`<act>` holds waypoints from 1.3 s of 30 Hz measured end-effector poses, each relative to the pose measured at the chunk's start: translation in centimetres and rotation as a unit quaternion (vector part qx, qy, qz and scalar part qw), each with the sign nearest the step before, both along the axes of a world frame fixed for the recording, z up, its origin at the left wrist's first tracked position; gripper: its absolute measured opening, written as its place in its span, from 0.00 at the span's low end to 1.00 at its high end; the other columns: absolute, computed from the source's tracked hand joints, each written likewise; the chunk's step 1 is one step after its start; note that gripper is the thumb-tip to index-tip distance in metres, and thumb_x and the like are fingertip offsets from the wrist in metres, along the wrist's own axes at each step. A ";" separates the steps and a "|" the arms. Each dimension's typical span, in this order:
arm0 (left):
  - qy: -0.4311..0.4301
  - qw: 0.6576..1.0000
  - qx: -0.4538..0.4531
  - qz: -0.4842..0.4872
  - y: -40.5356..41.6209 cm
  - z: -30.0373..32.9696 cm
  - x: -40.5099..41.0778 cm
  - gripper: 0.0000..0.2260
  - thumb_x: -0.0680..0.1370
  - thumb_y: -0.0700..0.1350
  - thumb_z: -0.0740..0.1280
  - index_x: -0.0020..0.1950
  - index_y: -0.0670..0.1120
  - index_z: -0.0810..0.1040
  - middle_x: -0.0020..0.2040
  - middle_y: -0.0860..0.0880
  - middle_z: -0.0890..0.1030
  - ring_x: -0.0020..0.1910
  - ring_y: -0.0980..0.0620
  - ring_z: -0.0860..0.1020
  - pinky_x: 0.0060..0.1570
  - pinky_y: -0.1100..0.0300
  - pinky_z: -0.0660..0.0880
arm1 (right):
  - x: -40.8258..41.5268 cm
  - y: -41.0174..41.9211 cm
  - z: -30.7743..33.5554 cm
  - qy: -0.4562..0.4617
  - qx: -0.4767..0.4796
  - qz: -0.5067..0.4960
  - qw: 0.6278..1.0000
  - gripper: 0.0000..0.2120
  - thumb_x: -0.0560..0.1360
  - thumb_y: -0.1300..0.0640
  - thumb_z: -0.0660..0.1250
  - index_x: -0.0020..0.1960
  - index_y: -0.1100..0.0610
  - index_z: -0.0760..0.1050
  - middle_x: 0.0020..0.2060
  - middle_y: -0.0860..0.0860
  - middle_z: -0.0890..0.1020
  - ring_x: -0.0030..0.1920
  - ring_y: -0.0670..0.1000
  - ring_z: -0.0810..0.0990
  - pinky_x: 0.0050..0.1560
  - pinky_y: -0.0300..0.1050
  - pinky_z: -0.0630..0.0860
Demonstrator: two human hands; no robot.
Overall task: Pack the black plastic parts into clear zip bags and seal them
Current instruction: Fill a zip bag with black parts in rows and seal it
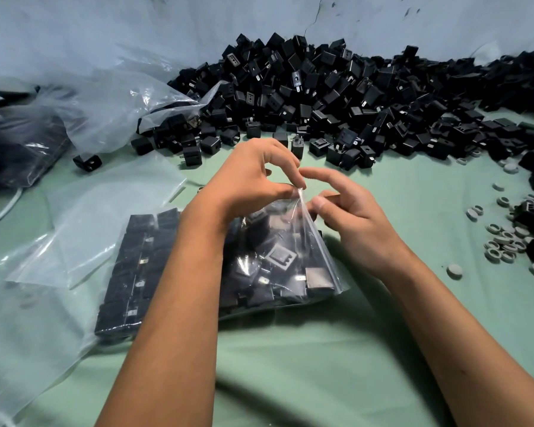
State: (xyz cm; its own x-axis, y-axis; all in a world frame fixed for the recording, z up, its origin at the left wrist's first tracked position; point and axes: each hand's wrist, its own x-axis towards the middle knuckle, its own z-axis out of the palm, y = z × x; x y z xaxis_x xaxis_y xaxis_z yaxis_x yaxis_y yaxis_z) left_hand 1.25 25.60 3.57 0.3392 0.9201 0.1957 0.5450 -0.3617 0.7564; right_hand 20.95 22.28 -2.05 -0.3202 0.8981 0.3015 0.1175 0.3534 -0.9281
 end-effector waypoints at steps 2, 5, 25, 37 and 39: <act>0.005 1.000 -0.001 0.001 0.1 0.0 0.1 0.07 0.71 0.39 0.80 0.45 0.49 0.88 0.56 0.52 0.82 0.58 0.60 0.79 0.61 0.52 0.75 | 0.5 0.8 -0.1 -0.012 0.012 -0.121 0.992 0.13 0.83 0.63 0.62 0.65 0.55 0.77 0.40 0.48 0.88 0.39 0.41 0.81 0.41 0.33 0.74; 0.008 1.000 0.001 0.002 0.1 -0.1 0.3 0.07 0.71 0.39 0.80 0.45 0.49 0.89 0.56 0.53 0.82 0.57 0.61 0.79 0.59 0.57 0.75 | 1.9 3.5 -0.5 -0.174 0.039 -0.300 0.937 0.10 0.80 0.59 0.66 0.60 0.53 0.80 0.44 0.47 0.87 0.45 0.48 0.83 0.51 0.50 0.80; 0.007 1.000 -0.001 0.001 0.2 -0.2 0.4 0.07 0.71 0.38 0.80 0.44 0.49 0.88 0.56 0.53 0.83 0.57 0.60 0.79 0.57 0.56 0.74 | 1.6 6.0 -0.4 -0.318 0.145 -0.346 0.870 0.15 0.79 0.59 0.71 0.62 0.46 0.82 0.51 0.53 0.79 0.54 0.59 0.77 0.56 0.50 0.72; 0.024 1.000 0.014 0.002 -0.1 0.2 0.6 0.08 0.71 0.38 0.80 0.44 0.50 0.88 0.55 0.53 0.82 0.57 0.59 0.79 0.60 0.53 0.76 | 0.1 0.1 -0.4 -0.066 0.021 -0.122 0.990 0.16 0.71 0.58 0.81 0.57 0.53 0.84 0.44 0.48 0.85 0.44 0.49 0.84 0.45 0.44 0.81; 0.023 1.000 0.014 0.001 0.0 0.2 0.5 0.08 0.71 0.39 0.80 0.44 0.51 0.88 0.55 0.53 0.82 0.57 0.59 0.79 0.59 0.54 0.76 | -0.1 -0.2 -0.3 -0.078 0.041 -0.143 0.986 0.20 0.71 0.57 0.81 0.62 0.52 0.81 0.43 0.46 0.86 0.46 0.47 0.85 0.44 0.40 0.81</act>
State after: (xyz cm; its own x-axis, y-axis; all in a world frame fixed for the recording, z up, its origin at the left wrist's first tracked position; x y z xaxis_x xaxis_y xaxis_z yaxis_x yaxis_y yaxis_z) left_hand 1.72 25.59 3.74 0.3468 0.9152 0.2054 0.5789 -0.3812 0.7209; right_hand 20.88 22.11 -2.34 -0.1058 0.9334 0.3428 0.3630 0.3572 -0.8606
